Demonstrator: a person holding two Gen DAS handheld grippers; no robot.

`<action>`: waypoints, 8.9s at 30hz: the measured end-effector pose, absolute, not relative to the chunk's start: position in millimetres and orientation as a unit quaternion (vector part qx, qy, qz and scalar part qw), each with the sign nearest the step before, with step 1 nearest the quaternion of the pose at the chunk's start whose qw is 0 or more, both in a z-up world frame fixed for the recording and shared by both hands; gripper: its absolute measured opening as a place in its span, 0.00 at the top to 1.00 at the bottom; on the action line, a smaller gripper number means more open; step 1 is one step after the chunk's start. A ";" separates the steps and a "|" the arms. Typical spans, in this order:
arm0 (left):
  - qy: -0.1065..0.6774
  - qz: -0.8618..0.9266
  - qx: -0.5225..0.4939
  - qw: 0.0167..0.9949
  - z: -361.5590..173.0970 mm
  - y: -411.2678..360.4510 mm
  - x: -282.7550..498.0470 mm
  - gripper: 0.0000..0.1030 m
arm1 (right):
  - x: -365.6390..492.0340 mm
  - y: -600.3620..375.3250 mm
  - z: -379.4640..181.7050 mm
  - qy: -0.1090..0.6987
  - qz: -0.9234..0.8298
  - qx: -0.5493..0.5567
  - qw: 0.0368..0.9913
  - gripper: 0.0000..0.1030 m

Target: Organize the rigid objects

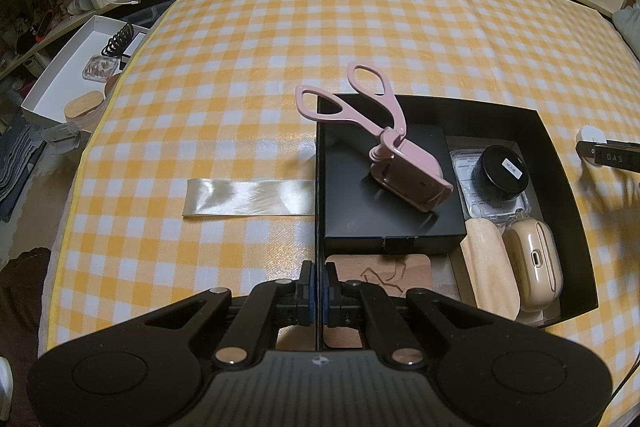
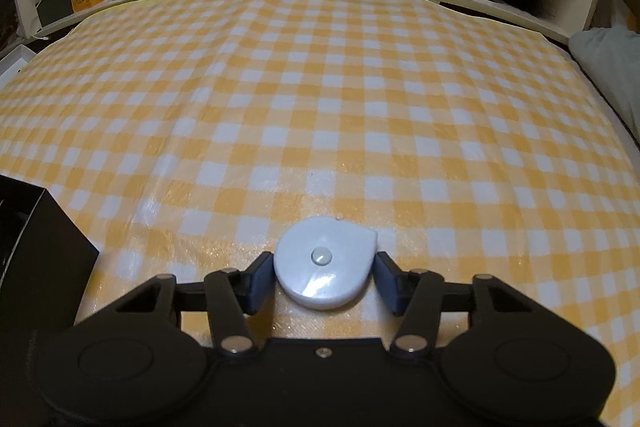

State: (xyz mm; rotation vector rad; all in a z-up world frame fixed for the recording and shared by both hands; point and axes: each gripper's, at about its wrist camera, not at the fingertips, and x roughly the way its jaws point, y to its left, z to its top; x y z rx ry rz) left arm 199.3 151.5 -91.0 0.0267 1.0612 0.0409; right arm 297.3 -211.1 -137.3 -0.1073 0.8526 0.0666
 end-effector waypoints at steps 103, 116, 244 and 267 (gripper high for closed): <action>0.504 0.017 0.009 0.863 -93.6 149.4 203.1 0.96 | 205.7 -27.8 -81.8 0.338 0.347 -0.152 0.861 0.85; 0.504 0.018 0.009 0.864 -93.9 150.5 202.0 0.96 | 197.7 -53.1 -81.2 0.383 0.319 -0.176 0.849 0.66; 0.295 0.098 0.017 0.950 -0.8 59.6 -3.6 0.00 | 44.4 -179.8 8.2 0.291 0.187 -0.041 0.937 0.00; 0.295 0.098 0.018 0.950 -0.9 59.8 -3.9 0.00 | 44.8 -181.0 7.9 0.291 0.188 -0.042 0.937 0.00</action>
